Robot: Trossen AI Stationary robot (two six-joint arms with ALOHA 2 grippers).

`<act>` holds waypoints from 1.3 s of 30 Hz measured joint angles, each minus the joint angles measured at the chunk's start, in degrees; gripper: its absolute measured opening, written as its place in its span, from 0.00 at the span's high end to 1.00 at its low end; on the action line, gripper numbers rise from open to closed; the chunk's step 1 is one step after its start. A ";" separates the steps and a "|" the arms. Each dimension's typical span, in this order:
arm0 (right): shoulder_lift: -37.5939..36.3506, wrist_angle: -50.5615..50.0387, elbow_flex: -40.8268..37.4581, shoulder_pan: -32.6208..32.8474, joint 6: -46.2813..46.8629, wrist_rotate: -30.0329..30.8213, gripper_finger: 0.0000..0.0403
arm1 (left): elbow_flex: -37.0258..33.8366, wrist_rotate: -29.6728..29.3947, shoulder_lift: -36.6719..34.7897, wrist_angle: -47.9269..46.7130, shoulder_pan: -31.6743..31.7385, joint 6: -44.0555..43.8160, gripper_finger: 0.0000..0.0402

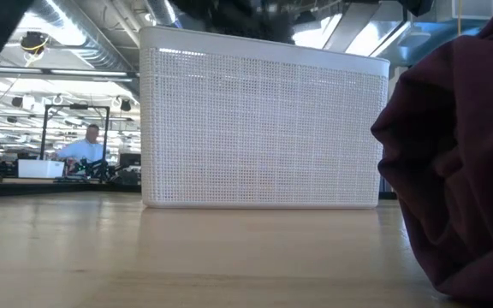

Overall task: Pick & place medical supplies in basket/bin
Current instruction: Put the white mailer bag into the white bin

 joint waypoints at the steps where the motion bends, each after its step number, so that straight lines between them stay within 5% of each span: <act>1: -0.02 0.04 0.00 0.00 -0.28 0.02 0.16 | 0.55 0.62 -1.72 -0.42 -0.67 1.19 0.53; 7: -0.02 0.53 0.00 -0.01 -1.16 -0.28 0.16 | 2.21 4.10 -14.58 -5.07 -7.09 6.89 0.67; 13: -0.02 2.59 0.00 -0.02 -1.21 -0.52 0.16 | 2.21 3.25 -24.36 -16.76 -17.22 -9.56 0.95; 18: 0.81 5.47 0.00 -0.04 -1.96 -0.63 0.16 | 2.20 2.87 -28.33 -27.31 -29.10 -17.09 1.00; 22: 4.03 10.46 0.00 -0.20 -4.30 -1.34 0.16 | 2.13 -1.04 -28.21 -39.14 -40.78 -28.94 1.00; 30: 11.70 25.10 0.00 -1.89 -11.87 -2.45 0.16 | 2.07 -3.61 -21.29 -60.14 -58.31 -70.49 1.00; 34: 13.25 29.45 0.00 -2.81 -14.30 -2.45 0.16 | 0.95 -2.31 -15.61 -65.54 -63.57 -77.29 1.00; 39: 13.38 30.07 0.00 -3.41 -12.79 -2.45 0.16 | -2.65 6.17 -9.69 -69.18 -67.48 -82.10 1.00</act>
